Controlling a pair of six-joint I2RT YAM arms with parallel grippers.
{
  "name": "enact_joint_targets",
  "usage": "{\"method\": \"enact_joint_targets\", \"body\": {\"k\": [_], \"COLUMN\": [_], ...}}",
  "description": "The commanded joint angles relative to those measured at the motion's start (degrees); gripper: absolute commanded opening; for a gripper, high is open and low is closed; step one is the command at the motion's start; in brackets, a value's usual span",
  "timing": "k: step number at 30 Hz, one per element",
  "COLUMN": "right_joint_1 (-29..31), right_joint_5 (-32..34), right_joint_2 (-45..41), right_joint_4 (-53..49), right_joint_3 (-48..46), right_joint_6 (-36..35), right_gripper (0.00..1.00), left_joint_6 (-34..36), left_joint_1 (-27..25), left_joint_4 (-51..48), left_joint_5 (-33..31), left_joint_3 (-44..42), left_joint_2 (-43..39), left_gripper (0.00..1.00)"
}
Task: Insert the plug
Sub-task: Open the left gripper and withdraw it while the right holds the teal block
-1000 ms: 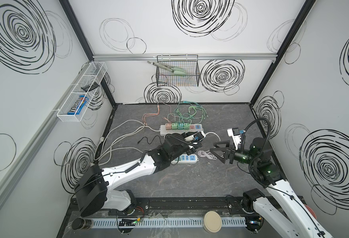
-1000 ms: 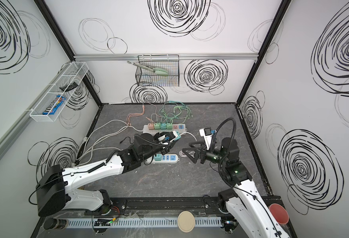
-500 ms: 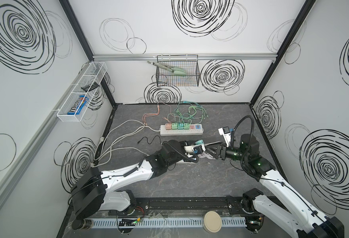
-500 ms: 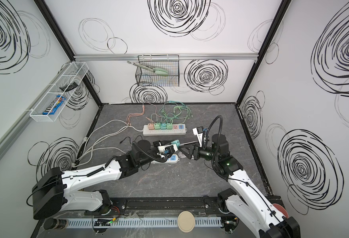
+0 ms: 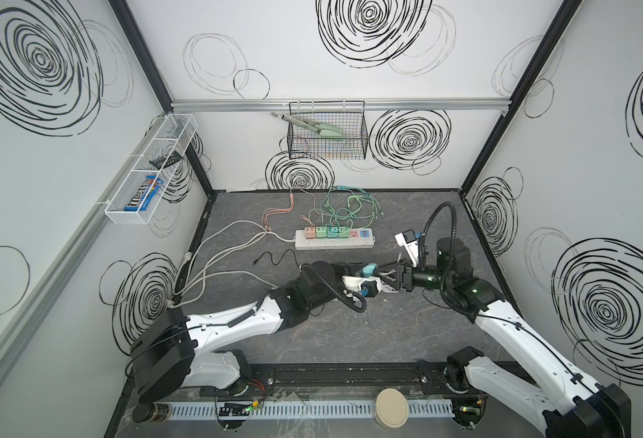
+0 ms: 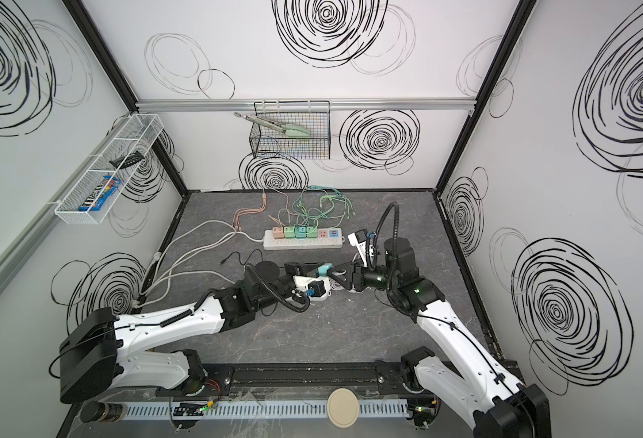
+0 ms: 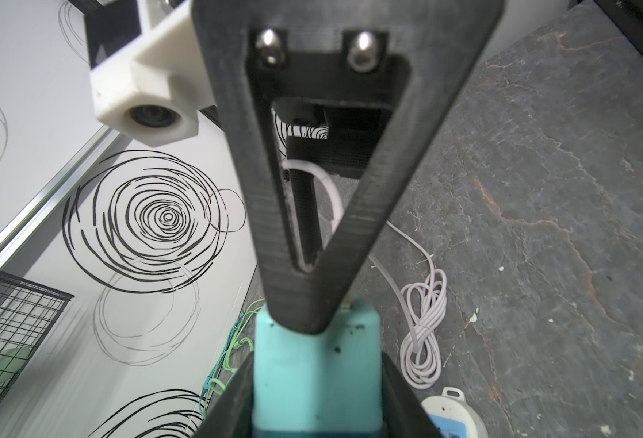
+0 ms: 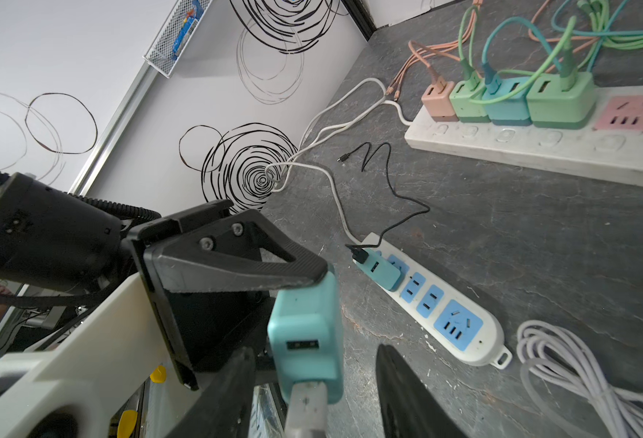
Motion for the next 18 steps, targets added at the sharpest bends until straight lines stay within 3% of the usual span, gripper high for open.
{"method": "enact_joint_targets", "body": {"k": [1, 13, 18], "right_joint_1": [0.6, 4.1, 4.3], "right_joint_5": [-0.7, -0.3, -0.7], "right_joint_2": [1.0, 4.1, 4.2], "right_joint_4": [-3.3, -4.5, -7.9], "right_joint_3": [3.9, 6.1, 6.9], "right_joint_6": [-3.8, -5.5, -7.9], "right_gripper": [0.53, 0.41, 0.40], "left_joint_6": [3.2, 4.1, 3.9], "left_joint_1": [-0.3, -0.5, -0.2], "left_joint_4": [1.0, -0.5, -0.9], "left_joint_5": [0.7, 0.9, 0.0], "left_joint_3": [-0.1, 1.0, 1.2], "left_joint_2": [-1.4, -0.8, -0.7], "left_gripper": [0.00, 0.00, 0.00]}}
